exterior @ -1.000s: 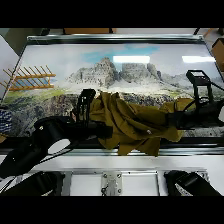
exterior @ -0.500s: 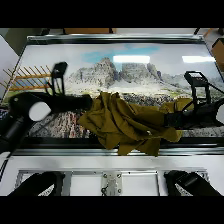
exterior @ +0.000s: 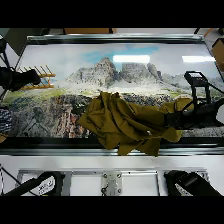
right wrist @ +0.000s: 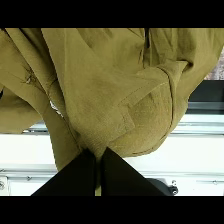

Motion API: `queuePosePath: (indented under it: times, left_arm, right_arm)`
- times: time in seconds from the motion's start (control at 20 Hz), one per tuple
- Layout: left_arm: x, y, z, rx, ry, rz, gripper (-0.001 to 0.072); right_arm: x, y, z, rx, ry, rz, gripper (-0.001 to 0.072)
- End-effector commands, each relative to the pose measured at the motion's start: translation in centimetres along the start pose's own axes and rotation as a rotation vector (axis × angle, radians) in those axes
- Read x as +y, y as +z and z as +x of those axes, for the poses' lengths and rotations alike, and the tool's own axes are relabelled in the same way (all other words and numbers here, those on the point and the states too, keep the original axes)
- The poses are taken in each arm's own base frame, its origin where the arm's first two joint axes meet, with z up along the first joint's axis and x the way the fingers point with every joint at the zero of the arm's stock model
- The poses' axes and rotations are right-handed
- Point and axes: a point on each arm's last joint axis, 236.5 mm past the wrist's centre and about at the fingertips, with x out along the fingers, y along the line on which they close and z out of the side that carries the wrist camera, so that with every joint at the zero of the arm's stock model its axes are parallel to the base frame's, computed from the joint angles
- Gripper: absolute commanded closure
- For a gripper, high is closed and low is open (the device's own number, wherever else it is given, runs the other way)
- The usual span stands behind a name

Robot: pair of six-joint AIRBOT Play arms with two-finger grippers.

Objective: Fold the clothes and pants, and hang the long-sleeved shirts on hangers.

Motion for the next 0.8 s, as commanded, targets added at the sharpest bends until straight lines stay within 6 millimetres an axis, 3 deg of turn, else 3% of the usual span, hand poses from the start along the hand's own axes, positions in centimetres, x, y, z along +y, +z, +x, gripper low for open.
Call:
queuePosePath:
  times: [0.0, 0.15, 0.25, 0.45, 0.65, 0.75]
  left_arm:
    - [8.4, 2.6, 4.0, -0.004, 0.100, -0.076, 0.0061]
    - [13.7, 3.3, 7.9, 0.042, 0.204, -0.085, 0.0061]
    - [16.5, 3.6, 10.2, 0.089, 0.292, -0.001, 0.0061]
    - [20.3, 4.8, 14.8, 0.146, 0.425, 0.156, 0.0061]
    - [23.6, 2.7, 18.6, 0.225, 0.519, 0.229, 0.0062]
    - [25.5, 1.8, 19.2, 0.240, 0.568, 0.277, 0.0062]
  right_arm:
    - [0.0, 0.0, 0.0, 0.001, 0.000, -0.001, 0.0692]
    - [0.0, 0.0, 0.0, 0.001, 0.000, -0.001, 0.0692]
    - [0.0, 0.0, 0.0, 0.001, 0.000, -0.001, 0.0692]
    - [0.0, 0.0, 0.0, 0.001, 0.000, -0.001, 0.0692]
    - [0.0, 0.0, 0.0, 0.001, 0.000, -0.001, 0.0692]
    - [0.0, 0.0, 0.0, 0.001, 0.000, -0.001, 0.0692]
